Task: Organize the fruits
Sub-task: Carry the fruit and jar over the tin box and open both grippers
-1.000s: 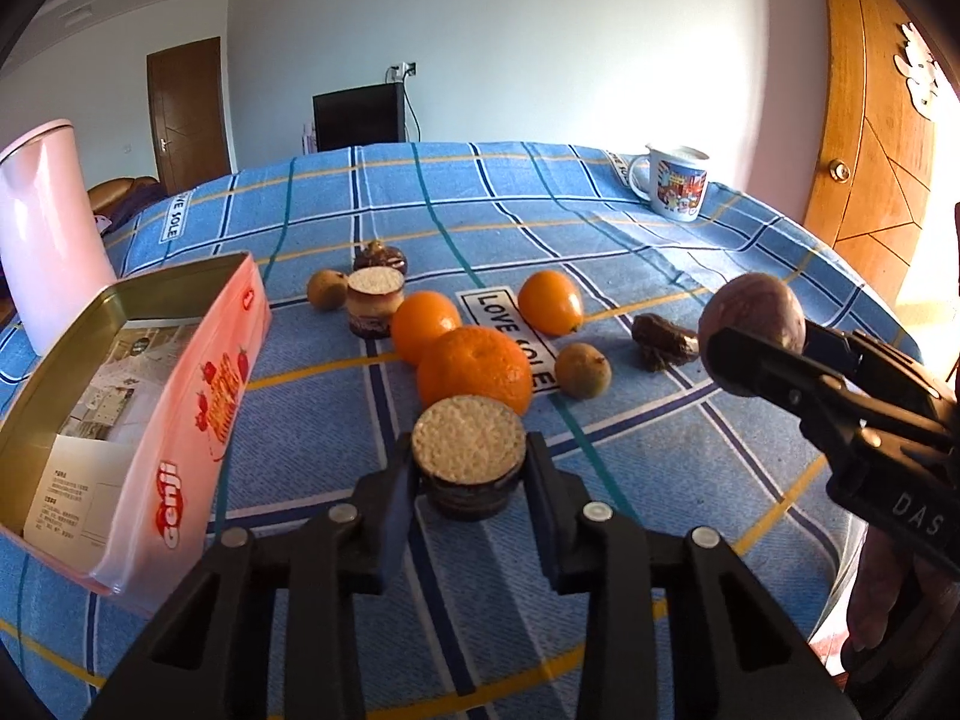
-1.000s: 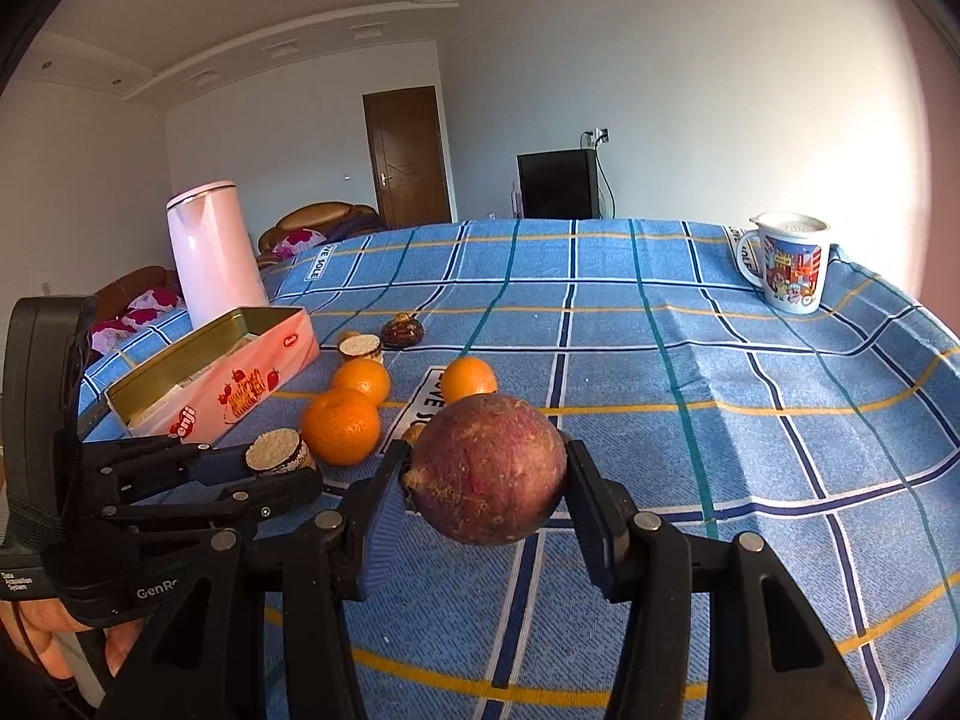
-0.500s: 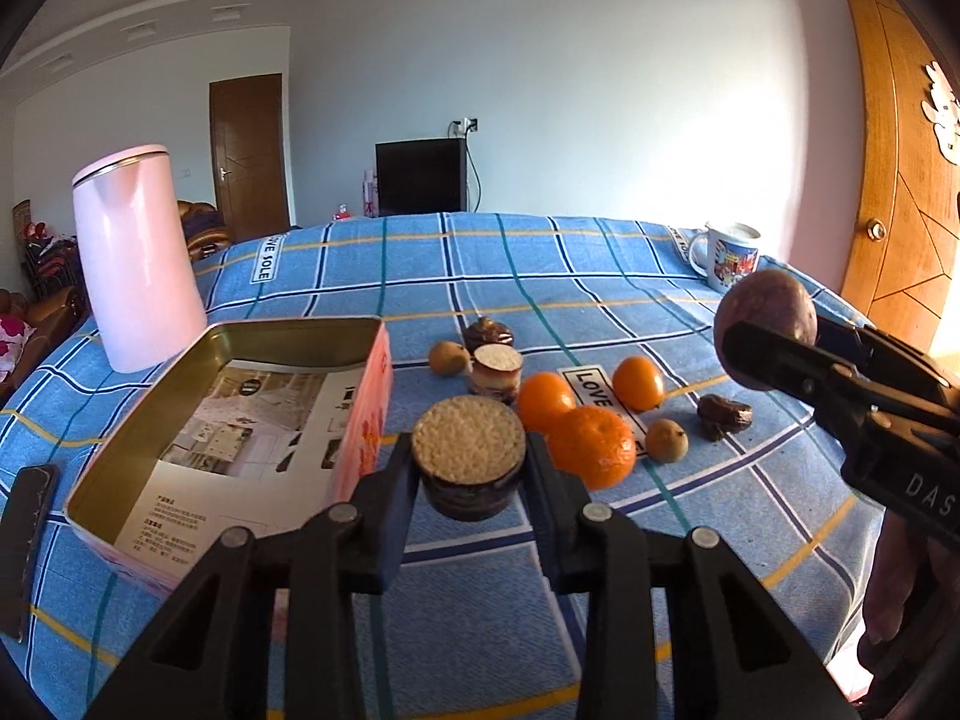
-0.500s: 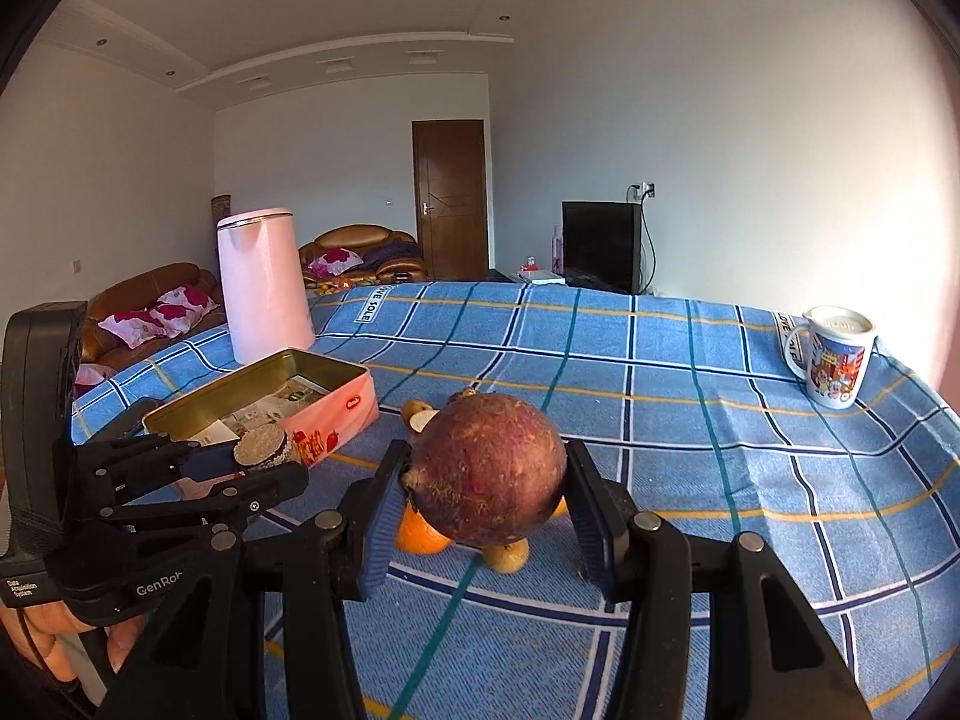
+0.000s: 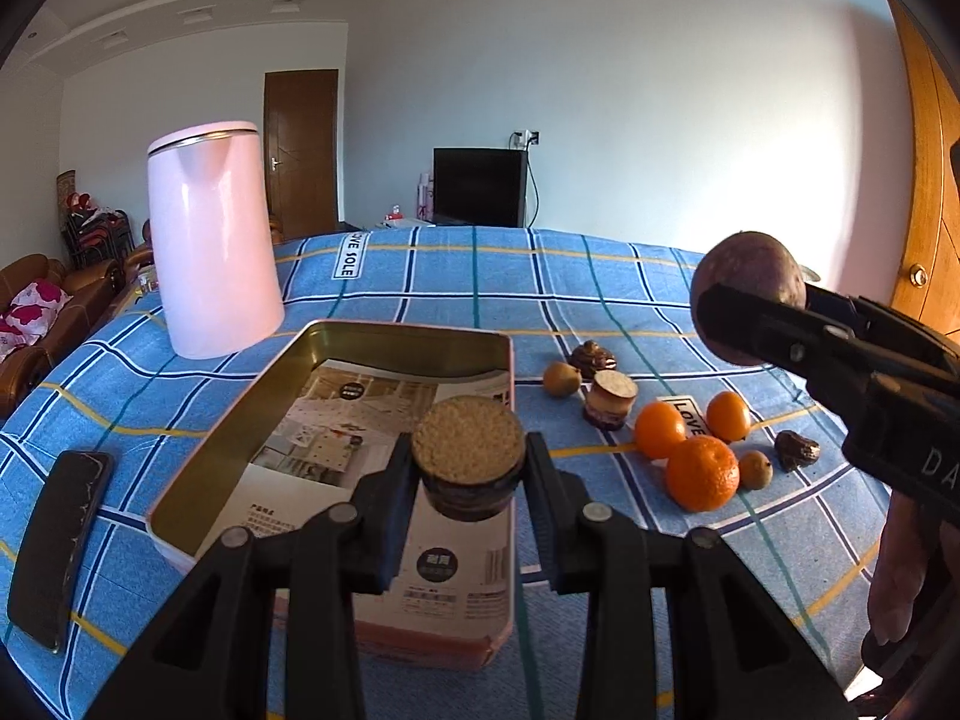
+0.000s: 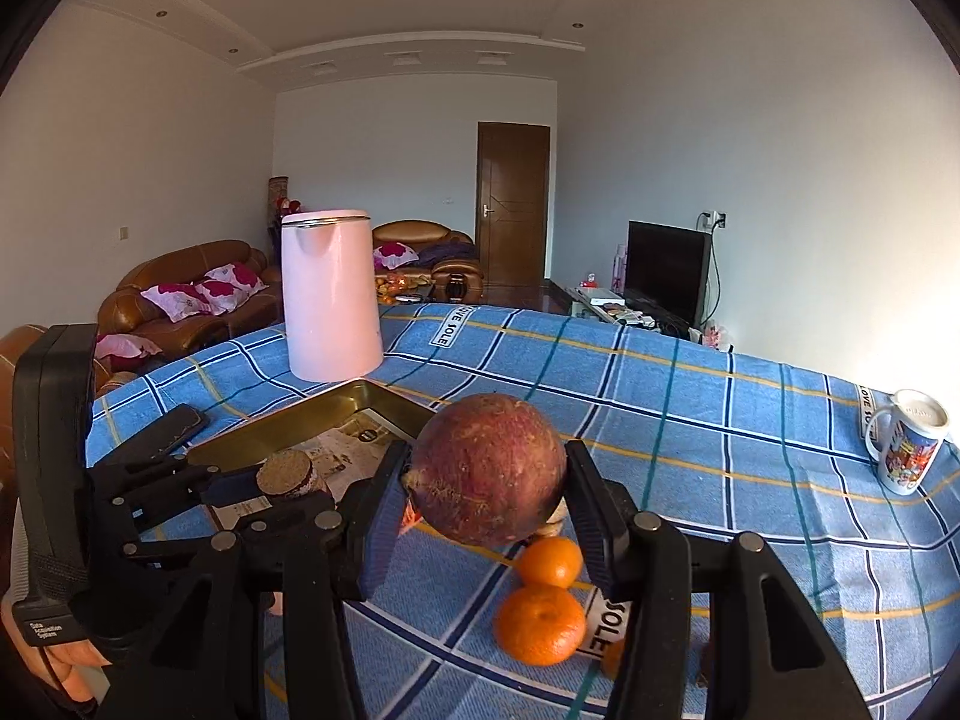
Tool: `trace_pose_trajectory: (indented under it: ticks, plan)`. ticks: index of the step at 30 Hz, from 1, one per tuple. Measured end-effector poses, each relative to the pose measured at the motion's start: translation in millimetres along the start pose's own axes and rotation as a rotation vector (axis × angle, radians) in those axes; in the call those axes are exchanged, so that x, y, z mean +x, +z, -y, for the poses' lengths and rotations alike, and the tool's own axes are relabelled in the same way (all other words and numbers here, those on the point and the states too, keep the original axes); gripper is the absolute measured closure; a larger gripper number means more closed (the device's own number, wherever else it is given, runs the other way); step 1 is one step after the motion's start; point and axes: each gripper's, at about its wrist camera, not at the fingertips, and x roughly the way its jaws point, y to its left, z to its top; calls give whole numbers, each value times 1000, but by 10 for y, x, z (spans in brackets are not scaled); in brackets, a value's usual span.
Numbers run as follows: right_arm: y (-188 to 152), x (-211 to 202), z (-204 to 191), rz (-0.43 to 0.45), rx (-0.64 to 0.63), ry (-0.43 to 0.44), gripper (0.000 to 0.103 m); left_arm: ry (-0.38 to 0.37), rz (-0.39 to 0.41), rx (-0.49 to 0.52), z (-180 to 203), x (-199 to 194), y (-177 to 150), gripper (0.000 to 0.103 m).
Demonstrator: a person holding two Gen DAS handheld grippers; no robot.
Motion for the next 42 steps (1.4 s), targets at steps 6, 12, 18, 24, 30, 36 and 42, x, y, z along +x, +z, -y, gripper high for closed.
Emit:
trace_pose_trajectory:
  ticks: [6,12,18,24,30,36,42]
  plan:
    - [107,292,-225,-27,-34,34,50,35,-8,-42,-264,58,7,67]
    - [151,598,-428,-79,-41,76,50,78,-5,-86,-534,88,20,67]
    - [144,894,-631,-140,-60,107,50,100,-20,-113,-699,139,-6,67]
    - [85,1118,-709,-214,-51,134,50,129,-34,-123,-764,177,-40,67]
    - [64,1237,-701,-262,-36,154,50,144,-40,-123,-807,188,-35,67]
    - [24,1288,-636,-297,11,184,44,171,-20,-126,-799,112,-49,55]
    - [100,914,-422,-205,67,184,33,155,47,-117,-631,-109,-3,22]
